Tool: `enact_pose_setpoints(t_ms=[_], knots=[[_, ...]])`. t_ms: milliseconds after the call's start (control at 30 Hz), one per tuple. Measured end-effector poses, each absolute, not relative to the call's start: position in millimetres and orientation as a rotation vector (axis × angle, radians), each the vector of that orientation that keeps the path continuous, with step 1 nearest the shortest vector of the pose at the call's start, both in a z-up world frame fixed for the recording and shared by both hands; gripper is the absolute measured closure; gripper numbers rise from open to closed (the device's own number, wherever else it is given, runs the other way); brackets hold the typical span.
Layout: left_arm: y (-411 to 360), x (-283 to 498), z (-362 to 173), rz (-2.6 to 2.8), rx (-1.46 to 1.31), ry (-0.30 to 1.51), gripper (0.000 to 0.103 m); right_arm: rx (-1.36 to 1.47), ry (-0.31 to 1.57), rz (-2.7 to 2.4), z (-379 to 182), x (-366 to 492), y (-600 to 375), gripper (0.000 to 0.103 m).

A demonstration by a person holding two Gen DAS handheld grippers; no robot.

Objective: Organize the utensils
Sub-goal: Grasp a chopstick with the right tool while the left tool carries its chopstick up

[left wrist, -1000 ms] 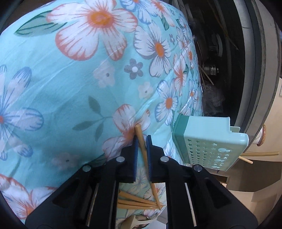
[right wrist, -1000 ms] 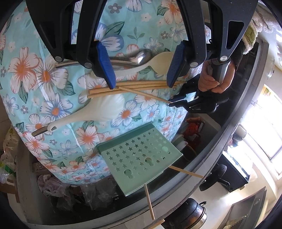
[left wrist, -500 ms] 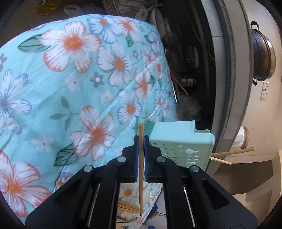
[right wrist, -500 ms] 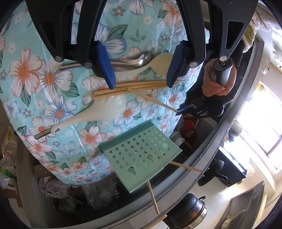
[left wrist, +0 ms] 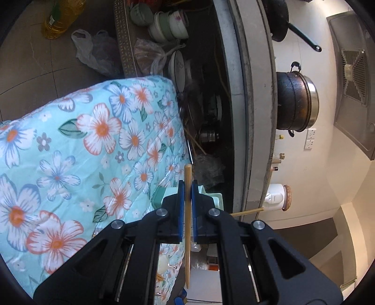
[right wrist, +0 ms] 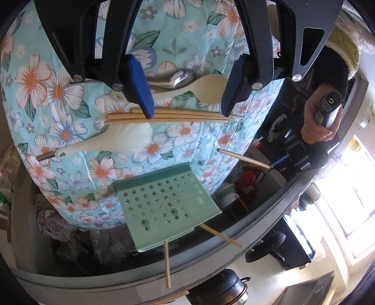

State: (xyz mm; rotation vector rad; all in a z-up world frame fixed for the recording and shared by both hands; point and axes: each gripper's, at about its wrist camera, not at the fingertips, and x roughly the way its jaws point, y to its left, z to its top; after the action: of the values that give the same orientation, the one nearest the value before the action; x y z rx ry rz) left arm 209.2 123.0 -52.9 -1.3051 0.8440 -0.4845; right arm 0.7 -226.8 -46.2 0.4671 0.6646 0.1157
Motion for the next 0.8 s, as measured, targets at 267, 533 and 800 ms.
enact_pose_setpoints(t_ms=[267, 533, 800], knots=[[193.6, 189.1, -38.8, -0.47, -1.371, 0.673, 0.099, 0.039, 0.695, 0.123, -41.9, 43.2, -123.4, 0.055], [249.1, 177.2, -50.1, -0.377, -1.393, 0.604, 0.099, -0.543, 0.713, 0.093, -75.7, 84.3, -1.0, 0.059], [272.0, 172.5, -56.5, -0.315, -1.332, 0.6, 0.099, -0.729, 0.78, 0.041, -103.4, 113.6, 29.1, 0.06]])
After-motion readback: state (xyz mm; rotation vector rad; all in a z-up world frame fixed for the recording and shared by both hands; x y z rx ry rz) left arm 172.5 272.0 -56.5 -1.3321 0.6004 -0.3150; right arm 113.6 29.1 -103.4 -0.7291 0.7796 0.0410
